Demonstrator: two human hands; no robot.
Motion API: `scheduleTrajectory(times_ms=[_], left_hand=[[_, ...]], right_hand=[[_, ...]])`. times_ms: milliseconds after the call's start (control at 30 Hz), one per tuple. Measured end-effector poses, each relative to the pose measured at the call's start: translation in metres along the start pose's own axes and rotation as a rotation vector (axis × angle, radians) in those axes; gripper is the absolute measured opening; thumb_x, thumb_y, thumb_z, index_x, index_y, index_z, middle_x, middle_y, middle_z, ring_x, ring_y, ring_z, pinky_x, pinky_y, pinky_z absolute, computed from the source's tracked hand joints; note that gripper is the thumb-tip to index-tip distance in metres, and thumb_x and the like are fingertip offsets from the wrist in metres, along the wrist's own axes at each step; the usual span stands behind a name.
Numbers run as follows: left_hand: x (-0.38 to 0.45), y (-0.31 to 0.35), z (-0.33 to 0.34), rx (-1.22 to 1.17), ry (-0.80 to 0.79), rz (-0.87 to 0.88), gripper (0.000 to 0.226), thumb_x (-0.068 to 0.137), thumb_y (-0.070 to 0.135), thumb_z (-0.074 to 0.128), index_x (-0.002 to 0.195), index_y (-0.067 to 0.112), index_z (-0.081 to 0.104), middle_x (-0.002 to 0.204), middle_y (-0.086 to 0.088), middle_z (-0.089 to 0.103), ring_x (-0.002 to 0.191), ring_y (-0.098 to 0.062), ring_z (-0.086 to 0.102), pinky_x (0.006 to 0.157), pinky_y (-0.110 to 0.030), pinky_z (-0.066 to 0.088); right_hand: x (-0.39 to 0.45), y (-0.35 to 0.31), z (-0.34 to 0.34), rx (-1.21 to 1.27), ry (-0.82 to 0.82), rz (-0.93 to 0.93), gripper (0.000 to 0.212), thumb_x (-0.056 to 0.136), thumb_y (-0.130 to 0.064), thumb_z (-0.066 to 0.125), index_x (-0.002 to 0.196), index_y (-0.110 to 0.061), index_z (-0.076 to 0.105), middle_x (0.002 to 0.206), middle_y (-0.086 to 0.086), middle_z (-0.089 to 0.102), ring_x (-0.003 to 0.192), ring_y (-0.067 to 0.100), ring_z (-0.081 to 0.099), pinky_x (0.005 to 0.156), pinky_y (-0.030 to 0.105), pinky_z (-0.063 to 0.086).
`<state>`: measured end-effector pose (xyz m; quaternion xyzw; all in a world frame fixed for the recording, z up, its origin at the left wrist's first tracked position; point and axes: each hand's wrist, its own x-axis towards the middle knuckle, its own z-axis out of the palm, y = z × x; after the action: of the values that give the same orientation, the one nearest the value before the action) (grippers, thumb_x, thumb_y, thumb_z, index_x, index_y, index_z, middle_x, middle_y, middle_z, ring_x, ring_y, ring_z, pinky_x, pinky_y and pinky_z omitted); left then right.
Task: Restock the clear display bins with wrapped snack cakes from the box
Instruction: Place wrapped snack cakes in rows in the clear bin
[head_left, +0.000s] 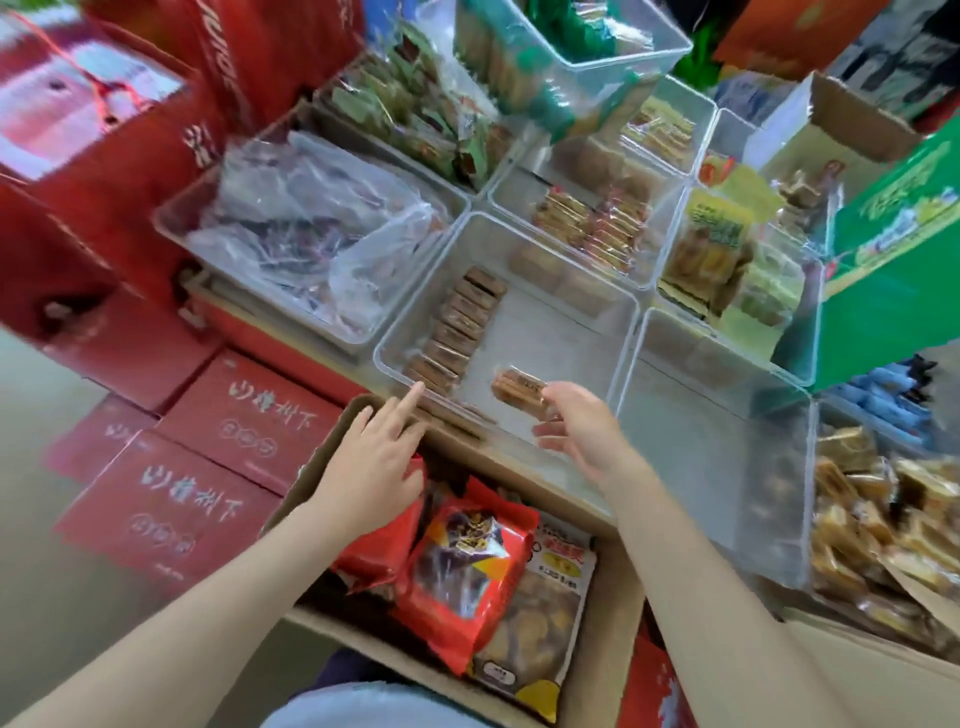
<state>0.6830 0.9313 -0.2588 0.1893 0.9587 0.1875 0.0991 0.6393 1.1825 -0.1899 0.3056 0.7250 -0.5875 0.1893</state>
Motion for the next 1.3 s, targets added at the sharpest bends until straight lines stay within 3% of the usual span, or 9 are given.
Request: scheduleTrajectory(times_ms=[133, 267, 567, 700, 767, 867, 1033, 1167, 1300], left_hand=[[-0.012, -0.013, 0.007, 0.01, -0.162, -0.088, 0.062, 0.088, 0.037, 0.058, 0.147, 0.018, 0.05, 0.157, -0.01, 0.042, 0.148, -0.032, 0.033, 0.118, -0.052, 0.029], [-0.024, -0.021, 0.008, -0.052, -0.073, -0.037, 0.058, 0.083, 0.03, 0.054, 0.139, 0.015, 0.059, 0.146, -0.011, 0.055, 0.138, -0.032, 0.049, 0.106, -0.048, 0.048], [-0.014, -0.016, -0.007, -0.104, 0.014, -0.006, 0.057, 0.085, 0.025, 0.047, 0.14, 0.013, 0.056, 0.146, -0.012, 0.054, 0.139, -0.032, 0.048, 0.102, -0.046, 0.05], [-0.017, 0.0, -0.01, -0.093, 0.022, 0.024, 0.057, 0.083, 0.023, 0.059, 0.14, 0.015, 0.057, 0.145, -0.01, 0.056, 0.138, -0.031, 0.049, 0.103, -0.044, 0.048], [-0.017, 0.016, -0.009, -0.105, 0.019, 0.047, 0.057, 0.084, 0.022, 0.059, 0.141, 0.015, 0.057, 0.145, -0.01, 0.055, 0.138, -0.03, 0.048, 0.103, -0.045, 0.049], [-0.009, 0.06, -0.006, -0.132, -0.018, 0.137, 0.059, 0.085, 0.022, 0.058, 0.143, 0.013, 0.054, 0.148, -0.01, 0.052, 0.14, -0.031, 0.045, 0.105, -0.049, 0.048], [0.004, 0.183, 0.01, -0.166, -0.111, 0.419, 0.059, 0.078, 0.026, 0.057, 0.135, 0.01, 0.06, 0.138, -0.017, 0.06, 0.126, -0.039, 0.057, 0.096, -0.054, 0.052], [-0.019, 0.296, 0.028, -0.222, -0.182, 0.598, 0.065, 0.083, 0.043, 0.038, 0.138, 0.014, 0.058, 0.143, -0.014, 0.056, 0.129, -0.037, 0.054, 0.1, -0.052, 0.049], [-0.063, 0.384, 0.055, -0.311, -0.291, 0.631, 0.06, 0.099, 0.048, 0.045, 0.155, 0.031, 0.034, 0.162, -0.001, 0.032, 0.144, -0.027, 0.036, 0.114, -0.041, 0.033]], right_hand=[[0.045, 0.004, 0.027, -0.256, 0.05, 0.01, 0.019, 0.1, -0.018, 0.046, 0.111, -0.018, 0.062, 0.096, 0.0, 0.062, 0.08, 0.022, 0.061, 0.072, 0.034, 0.053], [0.073, 0.016, 0.039, -0.476, -0.054, 0.153, 0.035, 0.101, -0.02, 0.04, 0.129, -0.021, 0.06, 0.112, 0.004, 0.063, 0.081, 0.02, 0.062, 0.062, 0.026, 0.05], [0.093, 0.015, 0.059, -0.744, -0.171, 0.094, 0.049, 0.101, -0.017, 0.04, 0.149, -0.027, 0.044, 0.122, 0.003, 0.052, 0.085, 0.019, 0.052, 0.058, 0.024, 0.044], [0.076, 0.009, 0.038, -0.846, -0.196, -0.014, 0.05, 0.103, -0.029, 0.044, 0.153, -0.025, 0.035, 0.149, 0.006, 0.045, 0.102, 0.017, 0.055, 0.081, 0.027, 0.046], [0.053, 0.003, 0.014, -0.77, -0.116, -0.147, 0.042, 0.103, -0.027, 0.047, 0.145, -0.02, 0.047, 0.146, 0.008, 0.05, 0.12, 0.02, 0.053, 0.097, 0.029, 0.041], [-0.009, 0.003, -0.045, -0.59, -0.001, -0.332, 0.021, 0.102, -0.022, 0.051, 0.117, -0.024, 0.066, 0.119, 0.005, 0.062, 0.105, 0.021, 0.06, 0.091, 0.031, 0.046], [-0.15, 0.045, -0.173, -0.451, 0.389, -0.537, 0.018, 0.093, -0.028, 0.053, 0.09, -0.039, 0.067, 0.092, -0.012, 0.066, 0.083, 0.016, 0.066, 0.078, 0.033, 0.054], [-0.23, 0.108, -0.266, -0.434, 0.67, -0.413, 0.017, 0.098, -0.019, 0.054, 0.098, -0.022, 0.071, 0.083, -0.007, 0.068, 0.076, 0.016, 0.065, 0.076, 0.039, 0.054], [-0.268, 0.18, -0.324, -0.486, 0.681, -0.219, 0.02, 0.1, -0.022, 0.052, 0.102, -0.022, 0.071, 0.091, -0.005, 0.068, 0.083, 0.012, 0.063, 0.076, 0.03, 0.051]])
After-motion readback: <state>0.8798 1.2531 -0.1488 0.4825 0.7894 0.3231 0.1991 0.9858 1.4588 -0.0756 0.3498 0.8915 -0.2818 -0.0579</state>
